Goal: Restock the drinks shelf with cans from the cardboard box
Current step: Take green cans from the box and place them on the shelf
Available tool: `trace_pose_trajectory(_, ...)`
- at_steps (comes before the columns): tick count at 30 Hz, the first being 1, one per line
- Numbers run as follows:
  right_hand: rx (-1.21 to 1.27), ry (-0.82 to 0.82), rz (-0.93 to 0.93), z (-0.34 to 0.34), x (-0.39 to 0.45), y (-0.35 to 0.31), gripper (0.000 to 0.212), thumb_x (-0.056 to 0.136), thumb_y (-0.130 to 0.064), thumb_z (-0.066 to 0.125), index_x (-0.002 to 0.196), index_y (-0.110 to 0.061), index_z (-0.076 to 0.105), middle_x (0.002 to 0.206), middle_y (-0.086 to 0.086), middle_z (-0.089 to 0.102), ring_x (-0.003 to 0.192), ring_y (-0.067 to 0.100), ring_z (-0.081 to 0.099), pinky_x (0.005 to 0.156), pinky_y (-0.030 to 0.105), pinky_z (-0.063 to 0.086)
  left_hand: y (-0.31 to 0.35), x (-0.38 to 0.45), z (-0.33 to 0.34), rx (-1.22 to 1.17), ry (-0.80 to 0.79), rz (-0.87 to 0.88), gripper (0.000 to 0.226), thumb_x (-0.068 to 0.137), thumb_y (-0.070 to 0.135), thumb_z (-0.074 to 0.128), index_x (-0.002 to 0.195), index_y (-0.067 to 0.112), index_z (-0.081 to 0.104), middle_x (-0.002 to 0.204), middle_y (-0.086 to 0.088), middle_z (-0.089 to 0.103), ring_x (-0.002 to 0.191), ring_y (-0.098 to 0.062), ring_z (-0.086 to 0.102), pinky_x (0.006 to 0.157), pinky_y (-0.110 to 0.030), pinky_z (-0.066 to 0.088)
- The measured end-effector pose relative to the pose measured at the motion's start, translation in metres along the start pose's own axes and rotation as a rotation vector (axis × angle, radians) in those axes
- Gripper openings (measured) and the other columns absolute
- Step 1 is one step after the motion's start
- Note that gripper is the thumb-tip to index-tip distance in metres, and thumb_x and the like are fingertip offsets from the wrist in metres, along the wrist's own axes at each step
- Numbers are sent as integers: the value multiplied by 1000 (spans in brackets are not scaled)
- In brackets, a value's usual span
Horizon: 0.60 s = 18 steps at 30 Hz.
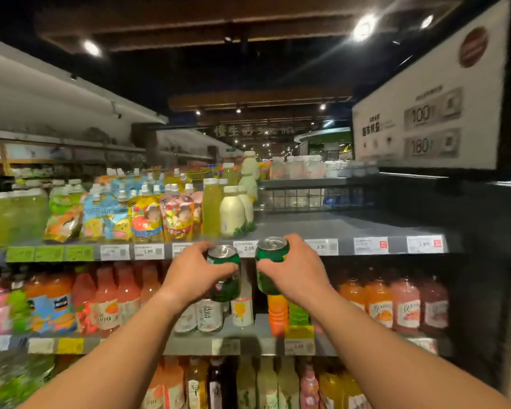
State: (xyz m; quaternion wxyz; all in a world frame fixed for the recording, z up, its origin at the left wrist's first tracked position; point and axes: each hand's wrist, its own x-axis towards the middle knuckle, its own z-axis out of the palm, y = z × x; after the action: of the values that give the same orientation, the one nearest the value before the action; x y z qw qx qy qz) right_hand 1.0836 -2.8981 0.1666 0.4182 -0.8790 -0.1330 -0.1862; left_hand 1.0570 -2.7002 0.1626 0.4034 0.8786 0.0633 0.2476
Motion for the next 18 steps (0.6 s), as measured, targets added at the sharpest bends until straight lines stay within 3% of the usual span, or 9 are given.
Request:
trace_pose_trajectory(5, -48, 110, -3, -66, 10, 8, 44, 73, -50, 66, 106, -27, 49, 105, -4, 58, 100, 22, 57, 80, 34, 46, 57, 26, 21, -43, -19, 109, 58, 73, 40, 88, 119, 17, 62, 112, 6, 66, 100, -14, 63, 78, -25, 48)
trace_pose_trajectory(10, -86, 207, 43, -132, 27, 26, 55, 74, -52, 66, 119, -24, 51, 110, -1, 59, 101, 23, 57, 87, 38, 50, 116, 42, 60, -169, -37, 144, 50, 73, 30, 89, 114, 17, 63, 99, 5, 66, 81, -5, 61, 63, -15, 45)
trace_pose_trajectory(14, -73, 257, 93, -176, 45, 56, 61, 71, -51, 67, 122, -22, 50, 105, 0, 62, 94, 23, 62, 84, 43, 55, 160, 53, 99, -242, -49, 145, 82, 59, 42, 92, 129, 11, 63, 122, -5, 66, 108, -22, 64, 96, -39, 54)
trace_pose_trajectory(18, -54, 285, 142, -210, 69, 90, 70, 73, -49, 70, 130, -16, 49, 108, 3, 62, 96, 22, 62, 84, 42, 55, 195, 67, 138, -286, -79, 115, 77, 62, 38, 93, 127, 14, 61, 120, -4, 65, 108, -23, 63, 97, -42, 54)
